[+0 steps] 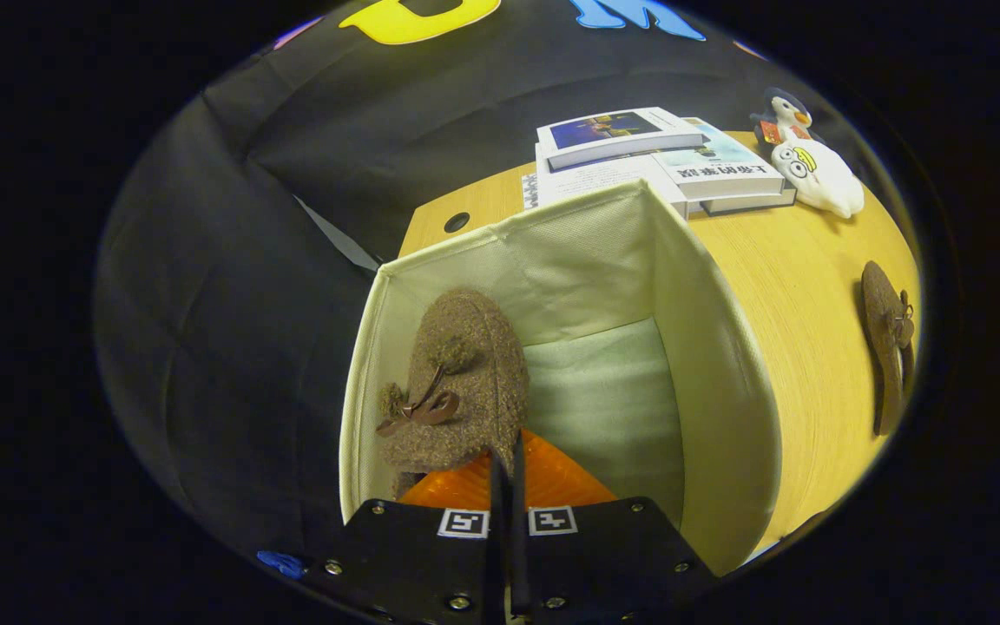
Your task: Open the storage box then place both shoes into the box .Put the left shoe in first, then the right shoe, with the right side of both shoes facing outward in a uniform manner.
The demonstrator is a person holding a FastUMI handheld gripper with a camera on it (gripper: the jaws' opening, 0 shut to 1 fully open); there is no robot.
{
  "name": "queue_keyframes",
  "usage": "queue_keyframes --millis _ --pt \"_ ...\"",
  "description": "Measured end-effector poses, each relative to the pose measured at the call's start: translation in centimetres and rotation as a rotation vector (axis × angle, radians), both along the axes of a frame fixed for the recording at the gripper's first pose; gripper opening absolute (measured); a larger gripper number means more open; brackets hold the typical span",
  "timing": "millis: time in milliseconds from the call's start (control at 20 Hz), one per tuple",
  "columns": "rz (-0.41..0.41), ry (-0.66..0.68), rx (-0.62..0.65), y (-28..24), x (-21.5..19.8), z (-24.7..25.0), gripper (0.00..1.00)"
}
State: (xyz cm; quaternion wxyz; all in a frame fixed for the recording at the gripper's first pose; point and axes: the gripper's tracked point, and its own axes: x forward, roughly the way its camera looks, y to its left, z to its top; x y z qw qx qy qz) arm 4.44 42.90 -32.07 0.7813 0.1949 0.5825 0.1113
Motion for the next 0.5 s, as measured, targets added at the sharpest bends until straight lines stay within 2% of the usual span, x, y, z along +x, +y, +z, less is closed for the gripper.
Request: queue_keyframes --millis 50,150,300,350,400,500 --pt "0.006 0.003 0.019 0.6 -0.1 0.0 0.03" --pt "0.029 0.009 0.053 1.3 -0.5 0.3 0.16" --pt "0.056 -0.021 0.081 1.5 -0.5 1.3 0.77" --pt "0.075 -0.03 0.087 1.4 -0.6 1.8 0.87" --pt "0.089 -0.047 0.087 1.0 -0.5 2.5 0.96" --pt "0.104 -0.111 0.089 0.0 0.0 4.7 0.97"
